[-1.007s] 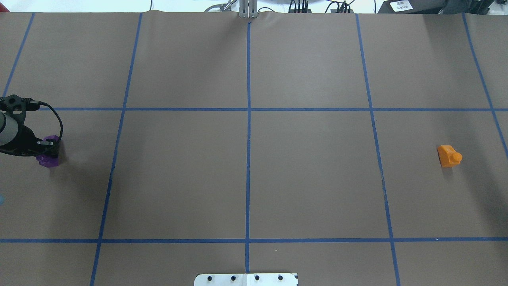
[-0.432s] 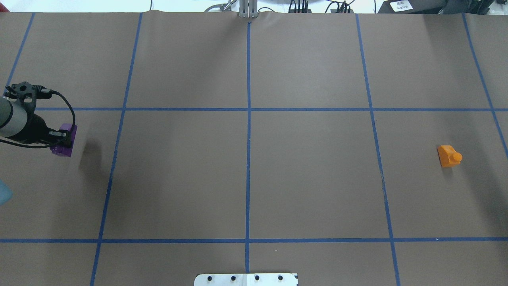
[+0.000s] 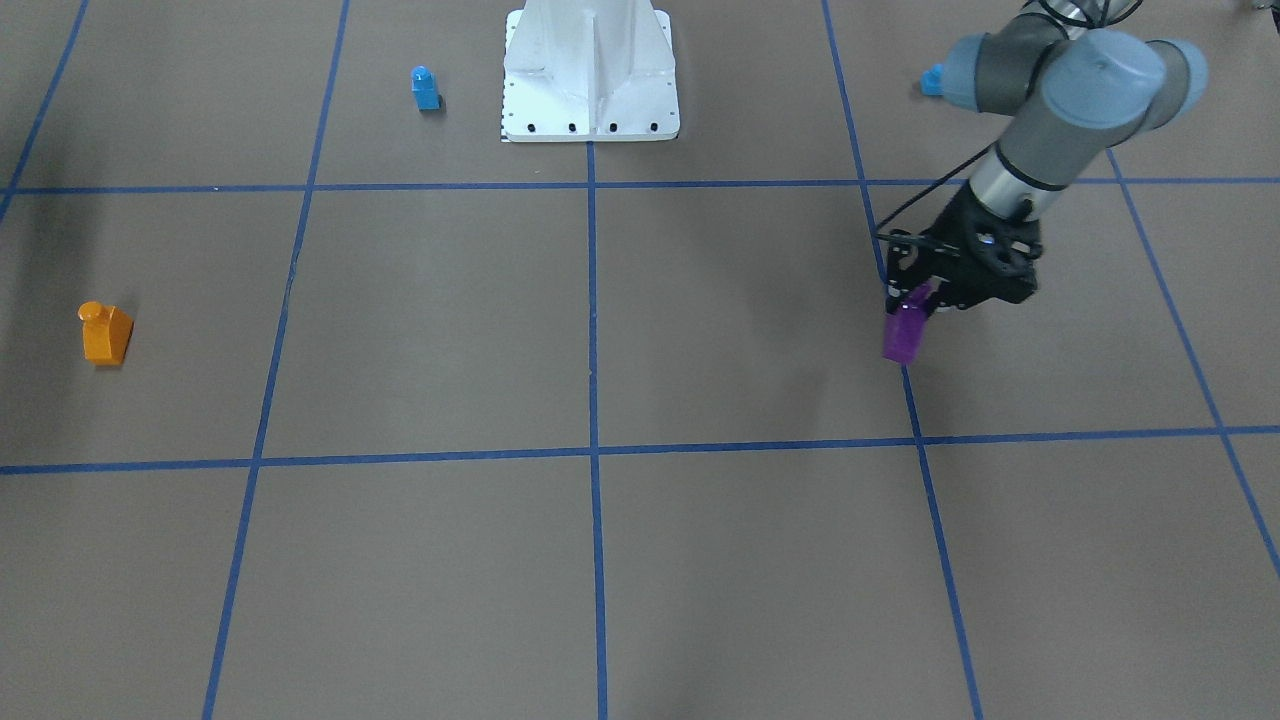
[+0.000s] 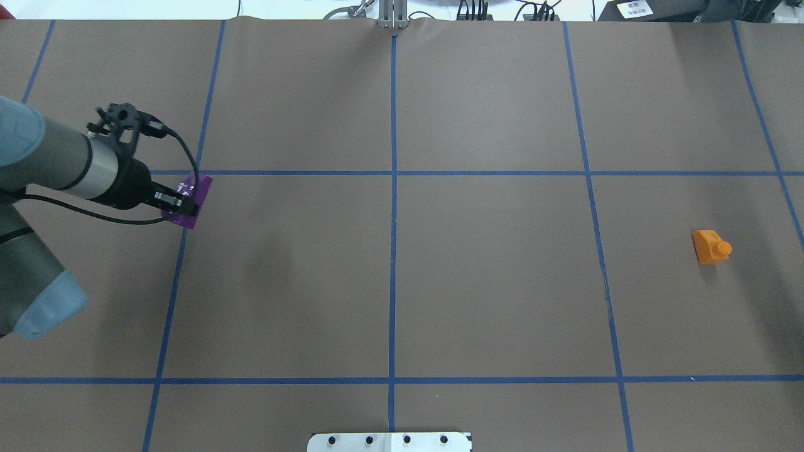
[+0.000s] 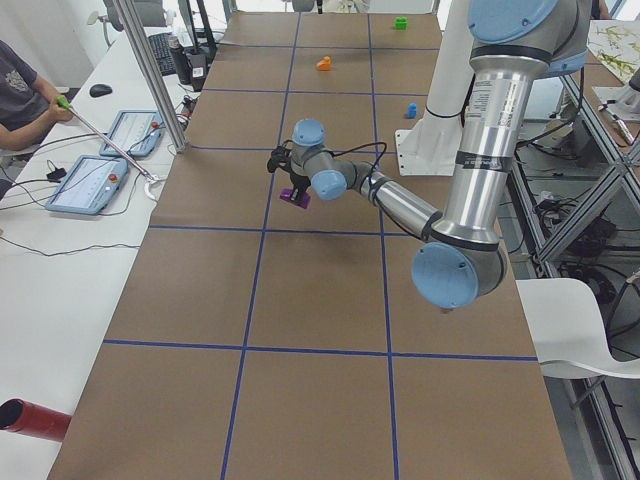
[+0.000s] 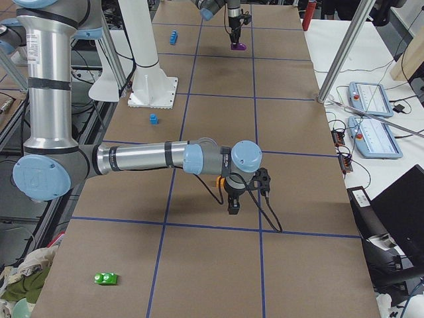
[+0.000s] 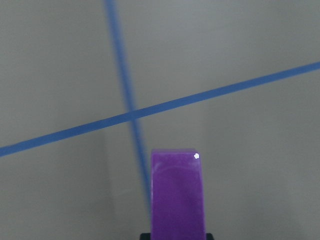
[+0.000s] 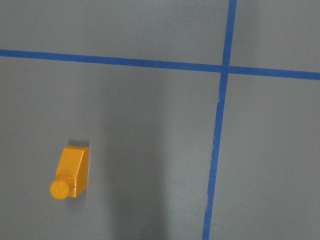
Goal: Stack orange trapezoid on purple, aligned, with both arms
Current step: 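Carry the purple block with the left gripper toward the table center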
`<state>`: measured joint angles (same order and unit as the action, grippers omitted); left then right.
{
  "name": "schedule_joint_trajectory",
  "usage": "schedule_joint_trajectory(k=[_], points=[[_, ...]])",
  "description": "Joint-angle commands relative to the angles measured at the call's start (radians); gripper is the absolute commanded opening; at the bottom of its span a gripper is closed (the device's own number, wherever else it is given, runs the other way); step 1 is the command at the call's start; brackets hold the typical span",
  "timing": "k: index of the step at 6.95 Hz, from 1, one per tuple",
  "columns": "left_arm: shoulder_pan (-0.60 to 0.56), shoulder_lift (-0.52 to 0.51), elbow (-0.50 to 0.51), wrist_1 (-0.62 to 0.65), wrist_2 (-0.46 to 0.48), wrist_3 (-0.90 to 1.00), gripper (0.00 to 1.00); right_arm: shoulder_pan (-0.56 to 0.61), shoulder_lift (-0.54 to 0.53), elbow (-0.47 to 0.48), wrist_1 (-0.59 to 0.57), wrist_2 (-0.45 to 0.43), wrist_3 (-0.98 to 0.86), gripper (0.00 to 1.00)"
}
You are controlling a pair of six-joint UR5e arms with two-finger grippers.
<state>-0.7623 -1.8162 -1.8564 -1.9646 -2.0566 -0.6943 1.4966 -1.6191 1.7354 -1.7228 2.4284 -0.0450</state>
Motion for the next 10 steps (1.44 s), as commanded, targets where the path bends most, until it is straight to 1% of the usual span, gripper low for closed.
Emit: schedule_joint_trajectory(k=[1,2,3,4,5,6,7,9,10], points=[[0.128,-0.285,0.002,0.274,0.074,0.202,0.00,-0.027,0.008,-0.008,0.002,-0.002,0.086,1.00],[0.191,-0.408,0.031,0.379,0.129,0.222,0.00,-0.030,0.011,-0.008,0.002,-0.002,0.126,1.00],[0.227,-0.519,0.139,0.383,0.171,0.225,0.00,-0.036,0.024,-0.007,0.047,-0.002,0.211,1.00],[0.254,-0.617,0.258,0.365,0.211,0.226,0.00,-0.074,0.024,-0.026,0.152,-0.006,0.323,1.00],[0.255,-0.696,0.376,0.340,0.214,0.228,0.00,-0.105,0.024,-0.058,0.251,-0.008,0.412,1.00],[0.252,-0.698,0.431,0.282,0.240,0.231,0.00,-0.133,0.025,-0.069,0.303,-0.009,0.472,1.00],[0.251,-0.698,0.477,0.262,0.251,0.220,0.00,-0.151,0.030,-0.065,0.321,-0.009,0.518,1.00],[0.239,-0.698,0.529,0.260,0.259,0.222,0.00,-0.197,0.059,-0.054,0.322,-0.009,0.585,1.00],[0.239,-0.697,0.539,0.262,0.266,0.229,0.00,-0.211,0.068,-0.056,0.322,-0.011,0.602,1.00]])
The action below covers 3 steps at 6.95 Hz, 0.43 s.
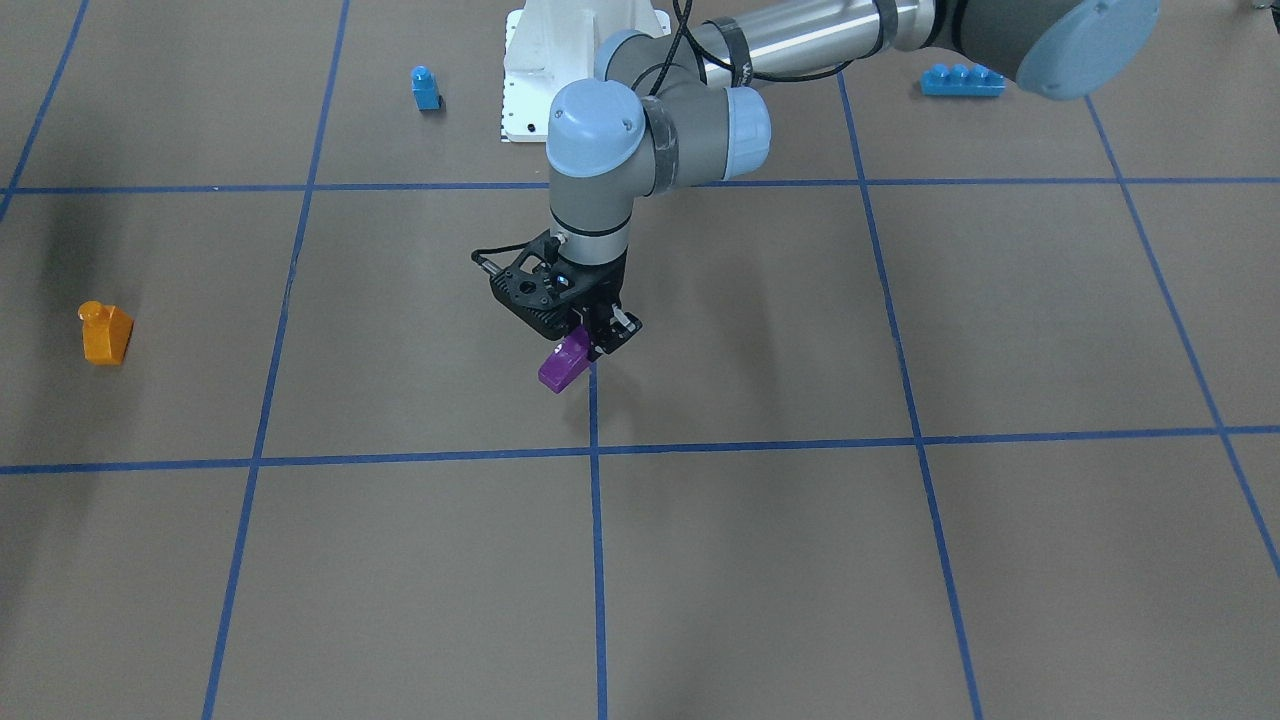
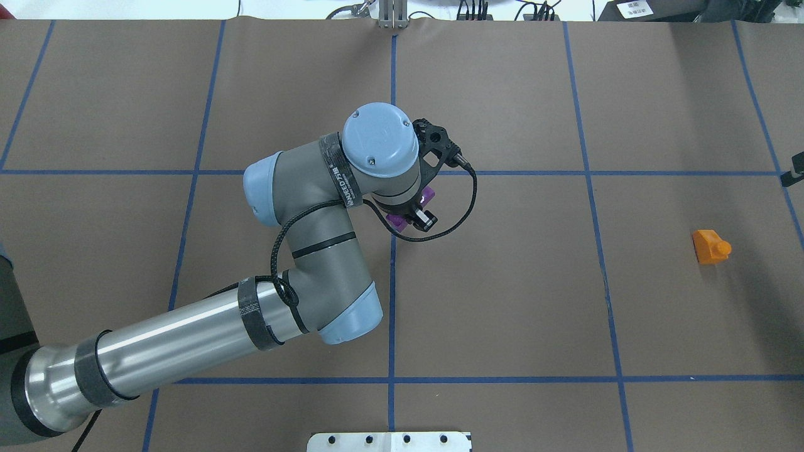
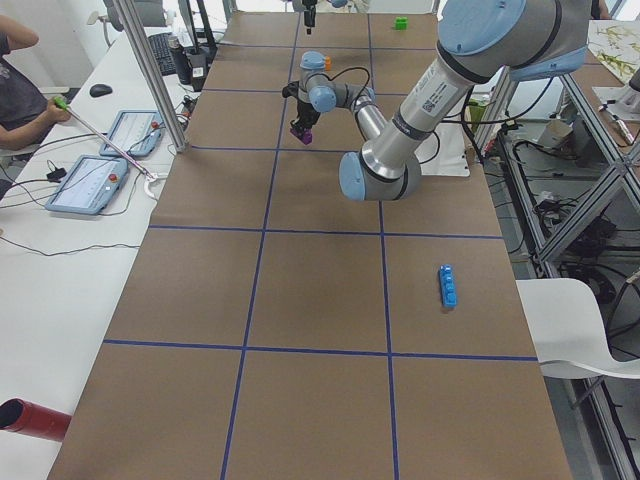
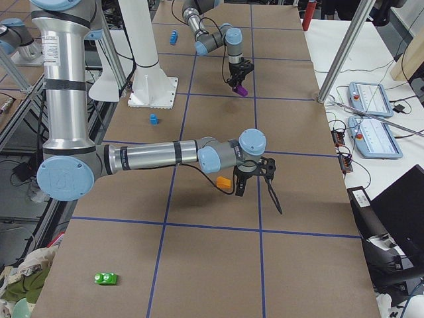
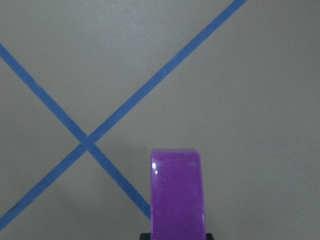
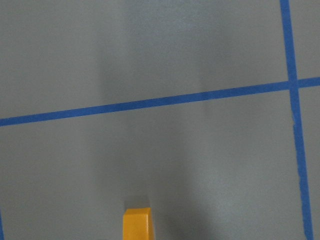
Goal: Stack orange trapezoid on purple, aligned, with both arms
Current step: 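Carry the purple block with the left gripper toward the table center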
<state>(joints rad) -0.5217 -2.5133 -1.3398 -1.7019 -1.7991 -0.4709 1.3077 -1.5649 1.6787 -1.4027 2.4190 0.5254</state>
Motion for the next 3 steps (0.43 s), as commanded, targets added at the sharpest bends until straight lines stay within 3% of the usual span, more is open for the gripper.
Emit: schedule_joint_trajectory(k=[1,3], points=[[0.000,-0.001,0.049,-0.004,0.035,0.011,0.00,-0.028,0.017,-0.001,0.001,-0.001,0.033,1.00],[-0.001,-0.002,0.077,-0.005,0.047,0.064,0.00,-0.039,0.019,-0.004,0.001,-0.003,0.033,1.00]])
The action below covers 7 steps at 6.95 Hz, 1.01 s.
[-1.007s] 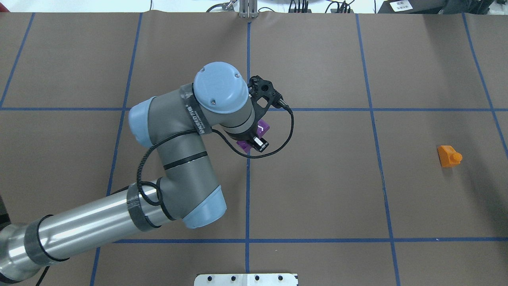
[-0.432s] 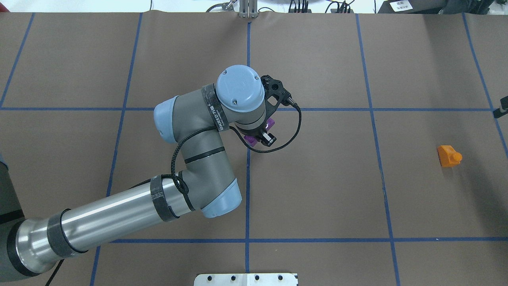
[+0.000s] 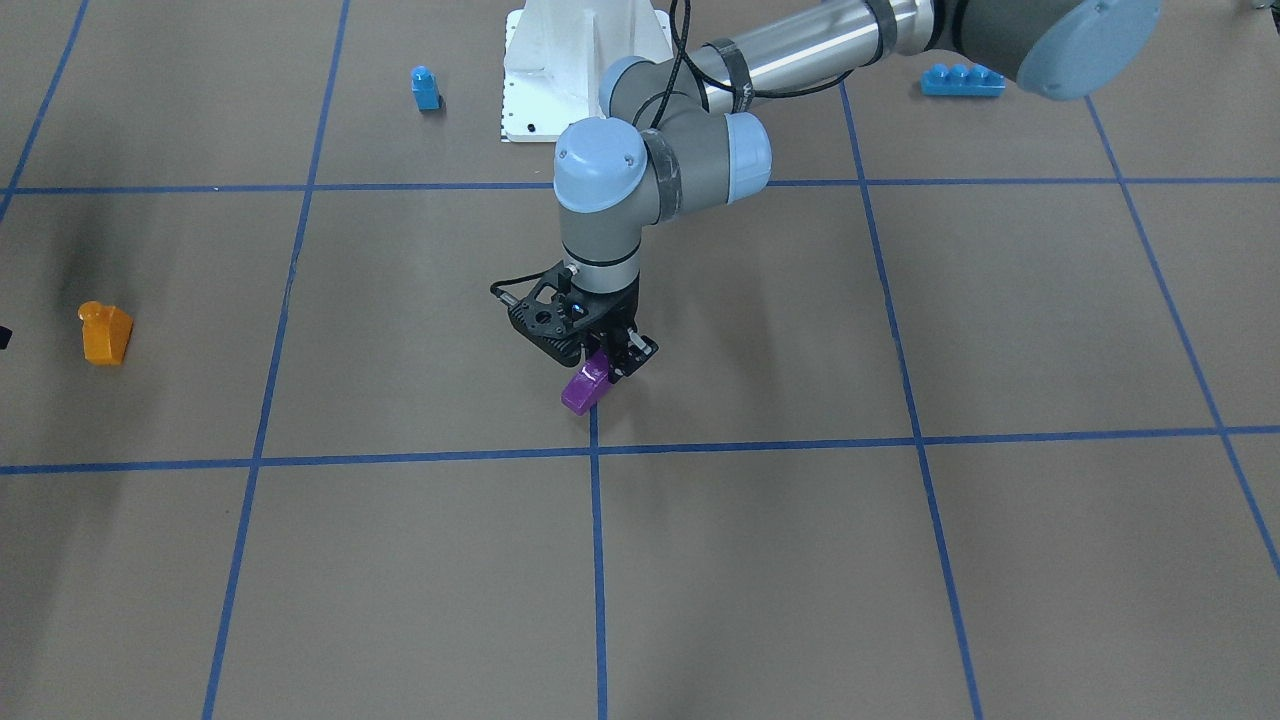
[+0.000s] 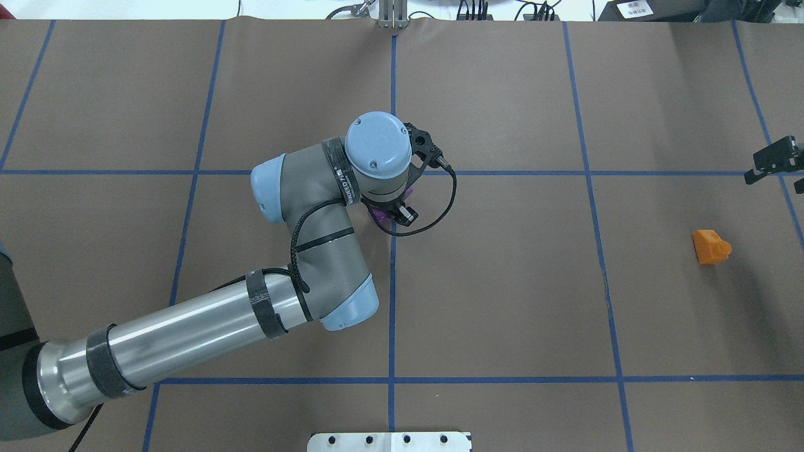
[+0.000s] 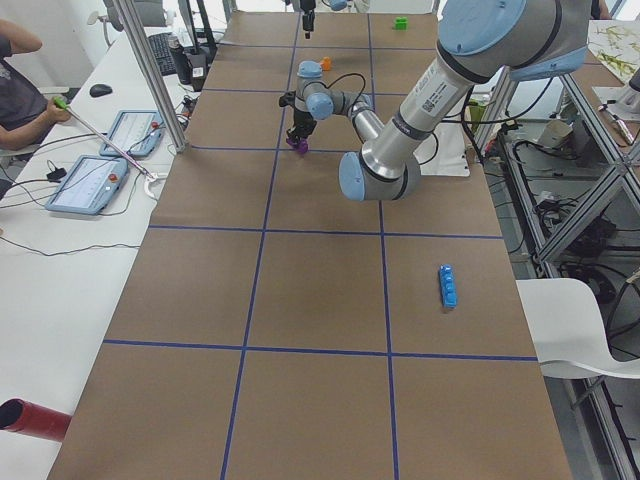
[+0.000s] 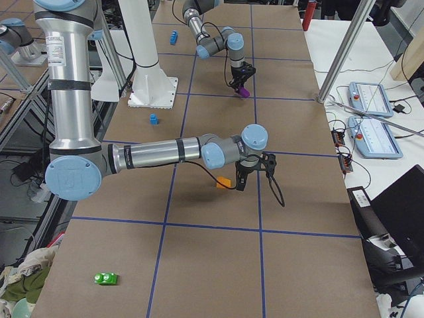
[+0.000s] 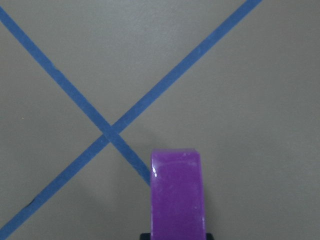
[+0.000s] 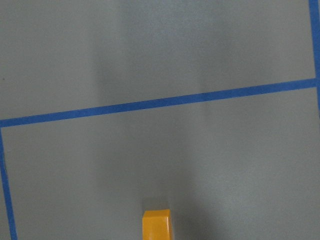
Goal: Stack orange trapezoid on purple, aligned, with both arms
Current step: 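Carry the purple block with the left gripper toward the table center, then release the purple block with the left gripper while the right gripper reaches the orange block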
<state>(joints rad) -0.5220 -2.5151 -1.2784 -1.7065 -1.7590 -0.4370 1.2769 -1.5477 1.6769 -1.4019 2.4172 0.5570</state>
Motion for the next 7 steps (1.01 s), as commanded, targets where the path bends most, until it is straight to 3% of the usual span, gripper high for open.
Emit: schedule_joint_trajectory(k=[1,2,3,6,7], points=[[-0.001,-0.004,0.017,-0.001,0.007,0.032,0.27,-0.008,0.003,-0.002,0.000,-0.001,0.001,1.00],[-0.003,-0.010,0.017,-0.002,0.007,0.032,0.50,-0.008,0.003,-0.002,0.001,-0.001,0.000,1.00],[-0.004,-0.013,0.017,-0.043,0.007,0.012,1.00,-0.008,0.003,-0.002,0.000,-0.001,0.000,1.00],[-0.068,-0.022,0.008,-0.071,-0.014,-0.126,1.00,-0.077,0.001,-0.002,0.000,-0.070,0.020,1.00],[-0.111,-0.027,0.002,-0.070,-0.089,-0.149,1.00,-0.115,0.001,0.001,0.006,-0.105,0.036,1.00]])
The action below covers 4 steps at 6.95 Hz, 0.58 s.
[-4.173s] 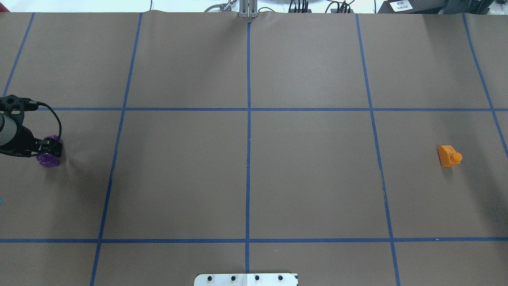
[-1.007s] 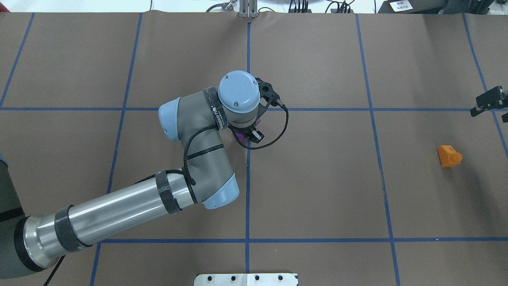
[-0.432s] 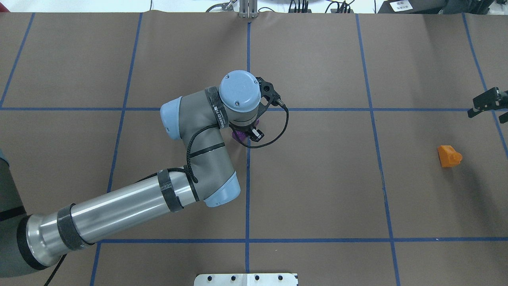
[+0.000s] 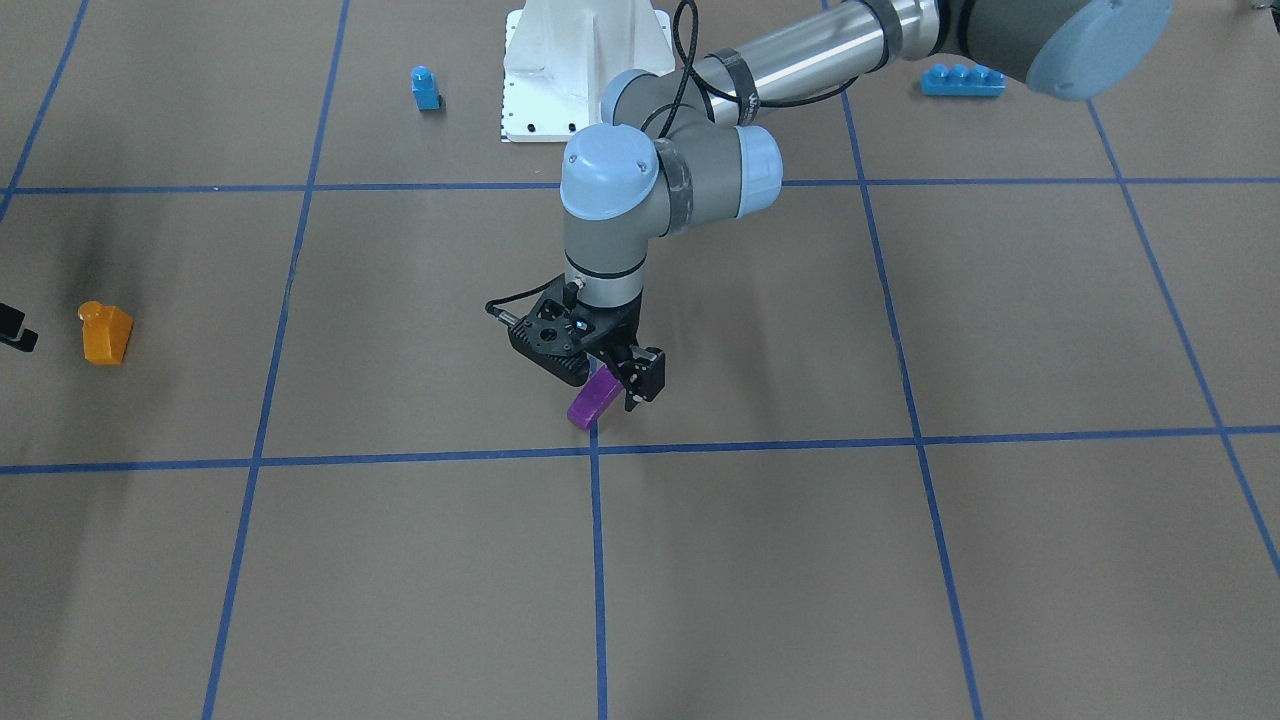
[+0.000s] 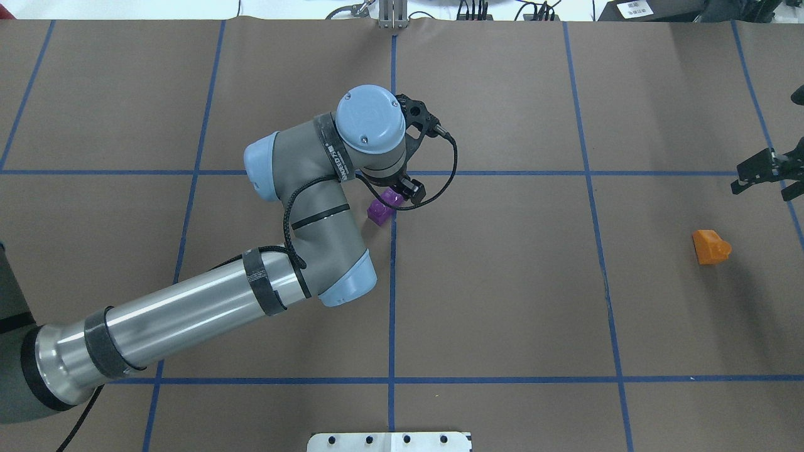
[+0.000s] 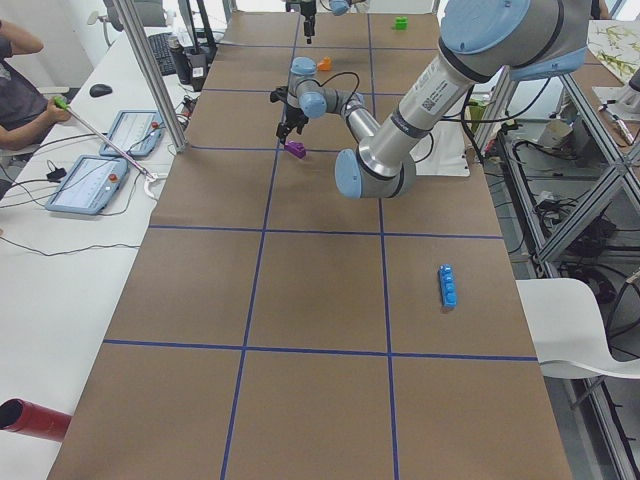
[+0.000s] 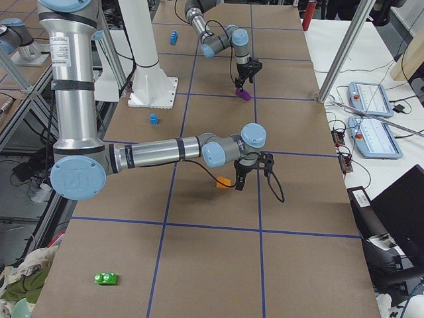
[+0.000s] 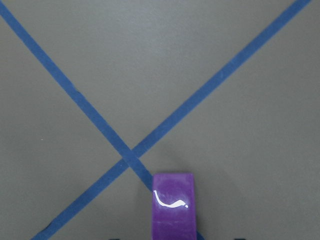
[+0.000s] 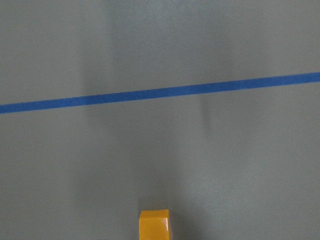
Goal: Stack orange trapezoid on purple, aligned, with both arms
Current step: 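Release the purple block with the left gripper while the right gripper reaches the orange block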
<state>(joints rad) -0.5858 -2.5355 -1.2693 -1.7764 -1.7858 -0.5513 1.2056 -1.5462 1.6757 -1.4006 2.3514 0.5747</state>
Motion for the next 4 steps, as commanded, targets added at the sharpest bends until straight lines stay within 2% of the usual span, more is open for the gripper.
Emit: schedule_joint_trajectory(k=[1,2,4], points=[[-0.077,-0.005,-0.024,0.000,-0.090,-0.035,1.00,-0.084,-0.008,0.004,0.053,-0.047,0.101,1.00],[-0.094,-0.005,-0.025,0.006,-0.093,-0.030,1.00,-0.142,-0.015,-0.005,0.136,-0.093,0.178,1.00],[-0.109,-0.003,-0.028,0.008,-0.128,-0.021,1.00,-0.208,-0.029,-0.020,0.163,-0.115,0.206,1.00]])
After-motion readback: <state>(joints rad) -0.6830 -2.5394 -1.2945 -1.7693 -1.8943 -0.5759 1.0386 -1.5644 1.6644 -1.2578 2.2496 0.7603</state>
